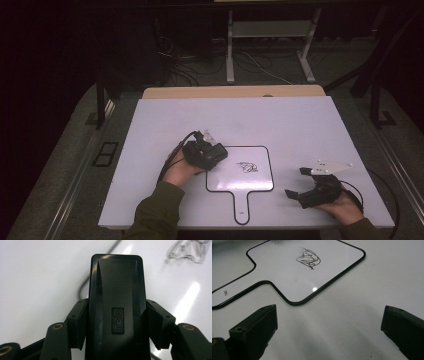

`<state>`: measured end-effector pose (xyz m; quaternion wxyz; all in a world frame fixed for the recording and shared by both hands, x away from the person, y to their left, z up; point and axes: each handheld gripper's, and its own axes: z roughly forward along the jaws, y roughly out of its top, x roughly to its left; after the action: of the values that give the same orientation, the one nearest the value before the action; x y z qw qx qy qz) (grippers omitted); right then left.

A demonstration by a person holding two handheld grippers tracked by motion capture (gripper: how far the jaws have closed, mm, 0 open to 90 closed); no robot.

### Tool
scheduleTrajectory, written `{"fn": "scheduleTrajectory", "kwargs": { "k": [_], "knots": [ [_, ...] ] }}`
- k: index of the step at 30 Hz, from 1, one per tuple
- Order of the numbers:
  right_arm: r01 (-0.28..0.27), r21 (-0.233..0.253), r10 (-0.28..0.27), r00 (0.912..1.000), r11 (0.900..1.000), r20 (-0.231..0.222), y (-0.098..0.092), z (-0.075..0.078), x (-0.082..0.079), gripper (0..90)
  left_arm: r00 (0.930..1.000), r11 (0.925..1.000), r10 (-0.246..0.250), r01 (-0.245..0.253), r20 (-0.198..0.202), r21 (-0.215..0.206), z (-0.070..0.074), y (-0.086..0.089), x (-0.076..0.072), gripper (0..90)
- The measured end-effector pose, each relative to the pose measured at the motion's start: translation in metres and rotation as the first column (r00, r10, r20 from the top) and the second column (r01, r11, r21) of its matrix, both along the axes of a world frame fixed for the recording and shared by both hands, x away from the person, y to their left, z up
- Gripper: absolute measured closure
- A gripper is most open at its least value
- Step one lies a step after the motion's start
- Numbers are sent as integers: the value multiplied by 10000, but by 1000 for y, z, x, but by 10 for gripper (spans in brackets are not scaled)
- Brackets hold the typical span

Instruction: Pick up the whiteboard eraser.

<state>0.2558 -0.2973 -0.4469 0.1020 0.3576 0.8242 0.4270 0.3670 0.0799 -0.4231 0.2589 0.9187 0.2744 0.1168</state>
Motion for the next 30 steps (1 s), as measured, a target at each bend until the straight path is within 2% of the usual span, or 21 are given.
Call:
{"fn": "scheduleTrajectory", "kwargs": {
  "k": [2,4,9,13,17,22,24,26,30],
  "knots": [
    [8,13,-8,10000,10000,-5,0,0,0,0,10000,10000,77,-77,-29,-41,0,1,0,393],
    [5,6,-5,10000,10000,-5,0,0,0,0,10000,9999,-47,49,-85,138,1,-1,-4,393],
    [-1,-4,1,10000,10000,-22,0,0,0,0,9988,9992,-364,370,-333,155,1,-7,-23,393],
    [15,-6,-15,10000,10000,-17,1,0,0,0,9980,9979,-582,589,-258,277,1,-10,-33,393],
    [19,-18,-19,10000,10000,-22,1,0,-1,0,9990,9987,-392,399,-230,304,1,-12,-20,393],
    [37,1,-37,10000,10000,4,0,0,0,0,9998,9999,-47,49,-197,95,-1,-9,0,393],
    [34,-1,-34,10000,10000,5,0,0,0,0,9998,9999,-12,14,-191,108,0,-10,-2,393],
    [26,-3,-26,10000,10000,13,-1,0,0,0,9996,9995,-209,214,-209,228,0,-11,-8,393],
    [29,5,-29,10000,10000,7,0,0,0,0,9975,9980,-608,613,-367,130,0,-13,-25,393]
  ]
}}
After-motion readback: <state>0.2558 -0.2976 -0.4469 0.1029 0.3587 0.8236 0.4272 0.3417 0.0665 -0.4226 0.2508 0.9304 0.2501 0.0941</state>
